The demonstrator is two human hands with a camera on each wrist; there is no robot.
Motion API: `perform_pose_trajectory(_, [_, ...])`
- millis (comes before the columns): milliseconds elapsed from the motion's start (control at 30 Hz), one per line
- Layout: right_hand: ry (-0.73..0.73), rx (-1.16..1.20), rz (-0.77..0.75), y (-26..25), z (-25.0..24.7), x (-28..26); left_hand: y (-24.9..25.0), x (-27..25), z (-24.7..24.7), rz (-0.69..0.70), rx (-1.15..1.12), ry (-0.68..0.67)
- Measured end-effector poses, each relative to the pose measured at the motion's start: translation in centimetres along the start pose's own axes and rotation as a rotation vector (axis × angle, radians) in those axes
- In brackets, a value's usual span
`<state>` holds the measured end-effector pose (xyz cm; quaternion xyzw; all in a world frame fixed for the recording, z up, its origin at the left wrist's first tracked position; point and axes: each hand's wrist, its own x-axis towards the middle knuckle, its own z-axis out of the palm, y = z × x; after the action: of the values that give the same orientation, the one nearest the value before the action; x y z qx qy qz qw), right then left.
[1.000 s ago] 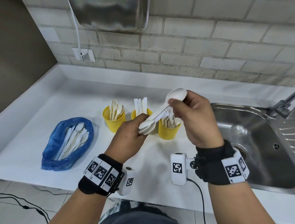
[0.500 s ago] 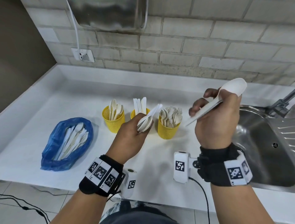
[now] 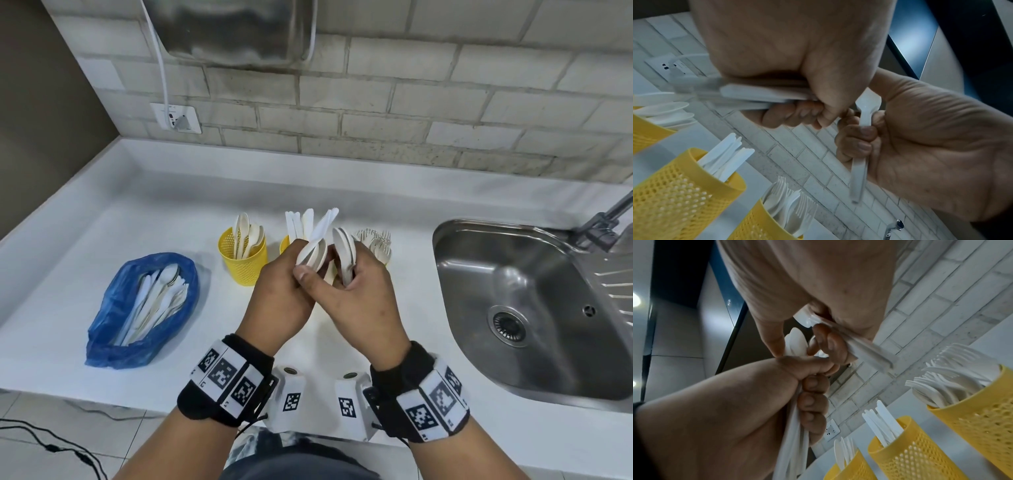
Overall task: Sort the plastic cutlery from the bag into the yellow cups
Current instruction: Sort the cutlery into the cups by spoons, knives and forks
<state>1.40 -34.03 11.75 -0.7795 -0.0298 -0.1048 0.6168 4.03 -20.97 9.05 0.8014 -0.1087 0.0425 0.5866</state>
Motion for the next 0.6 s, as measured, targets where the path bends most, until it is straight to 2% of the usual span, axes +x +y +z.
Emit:
perform_pose_trajectory(300, [0.141,-0.035,-0.039,-0.2,-0.2,0.8,1.2,-0.5,-0.1,-0.021,0.074,-0.027])
perform_pose_trajectory(433, [0.212,0.101,0.006,-0.1,-0.8,1.4,1.4,-0.6,0.1,-0.019,0.093,-0.053])
perform_pose_trajectory(600, [0.015,0.255,0.079,-0.1,-0.8,1.0,1.9,-0.7,0.6,0.019,0.081,-0.056])
